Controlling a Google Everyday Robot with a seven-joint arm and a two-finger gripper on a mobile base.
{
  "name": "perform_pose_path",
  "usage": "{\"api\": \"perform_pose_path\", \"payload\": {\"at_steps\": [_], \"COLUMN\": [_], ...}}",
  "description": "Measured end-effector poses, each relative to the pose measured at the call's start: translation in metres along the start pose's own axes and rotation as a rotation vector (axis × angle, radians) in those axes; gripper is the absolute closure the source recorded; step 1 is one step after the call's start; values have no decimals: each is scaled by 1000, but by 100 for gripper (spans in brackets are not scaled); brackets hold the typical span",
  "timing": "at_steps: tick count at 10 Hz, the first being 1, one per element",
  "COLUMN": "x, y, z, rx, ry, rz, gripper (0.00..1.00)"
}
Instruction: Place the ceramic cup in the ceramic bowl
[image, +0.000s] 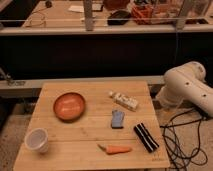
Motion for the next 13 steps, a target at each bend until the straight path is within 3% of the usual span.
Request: {"api": "perform_pose_path", "payload": {"at_steps": [2, 5, 6, 9, 10, 13], "x": [-4, -48, -76, -123, -156, -221], "y": [-1, -5, -8, -11, -13, -16], "z": [-4, -23, -31, -47, -52, -56], "rx": [12, 43, 59, 82, 90, 106], "ry": [13, 39, 49, 63, 66, 79], "rz": [-23, -135, -184, -308, -382, -534], "gripper": [20, 20, 20, 20, 20, 20]}}
